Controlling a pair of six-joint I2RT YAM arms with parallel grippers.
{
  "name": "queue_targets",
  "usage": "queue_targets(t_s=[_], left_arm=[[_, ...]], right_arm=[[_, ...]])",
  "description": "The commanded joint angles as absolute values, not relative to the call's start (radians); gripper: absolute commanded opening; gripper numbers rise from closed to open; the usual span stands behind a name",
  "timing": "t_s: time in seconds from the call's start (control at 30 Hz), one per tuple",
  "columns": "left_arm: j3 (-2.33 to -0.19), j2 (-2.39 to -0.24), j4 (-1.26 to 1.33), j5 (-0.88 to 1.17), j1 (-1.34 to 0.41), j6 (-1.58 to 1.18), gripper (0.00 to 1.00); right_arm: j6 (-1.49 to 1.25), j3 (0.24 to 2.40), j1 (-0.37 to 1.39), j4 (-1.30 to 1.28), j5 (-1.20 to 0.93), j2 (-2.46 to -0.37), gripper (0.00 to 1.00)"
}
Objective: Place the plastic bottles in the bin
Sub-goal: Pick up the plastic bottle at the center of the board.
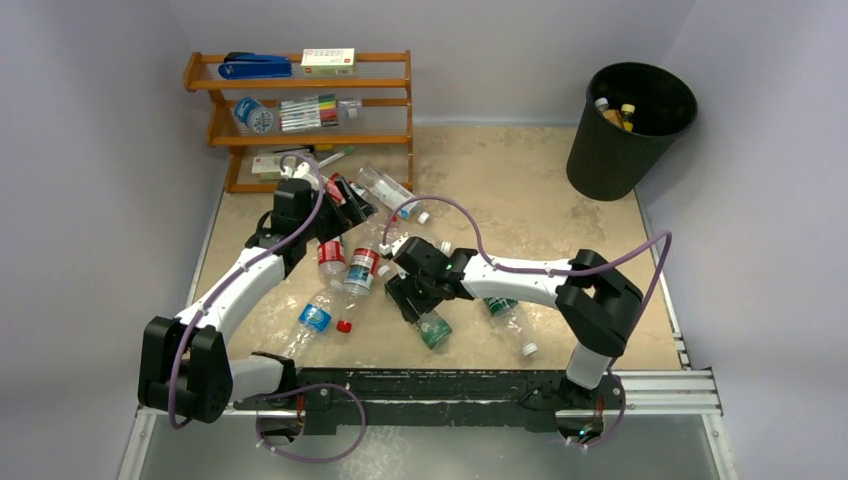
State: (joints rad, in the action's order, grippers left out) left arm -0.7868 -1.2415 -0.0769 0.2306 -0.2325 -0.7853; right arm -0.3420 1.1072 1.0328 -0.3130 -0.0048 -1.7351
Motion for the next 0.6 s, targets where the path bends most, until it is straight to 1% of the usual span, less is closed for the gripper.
queue_targets(t_s=[0.0,0.03,0.1,0.23,0.37,0.57], left_arm=[[-0.807,-1.233,-0.052,0.224,-0.239,-0.782,0.95],[-0.805,-1.233,-0.053,0.224,-0.239,-0.782,0.95],[-0.804,-1.232,-0.051,0.225,-0.239,-0.783,0.95],[-0.801,-1.229,-0.050,0.227,-0.239,-0.786,0.95],[-0.795,-1.226,-0.045,0.228,-0.240,-0.788,0.95],[-0.790,-1.220,-0.038,0.231,-0.244,-0.796,0.95]], right_arm=[[-0.353,1.100,1.037,-0.291,0.026,-1.725,0.57],[-0.353,1.100,1.038,-0.294,0.030,-1.720,0.55],[-0.354,1.100,1.038,-0.301,0.035,-1.709,0.54],[-0.373,1.092,1.037,-0.329,0.003,-1.652,0.53],[-0.376,1.094,1.026,-0.346,0.025,-1.596,0.53],[-0.371,1.098,0.958,-0.382,0.032,-1.510,0.53]])
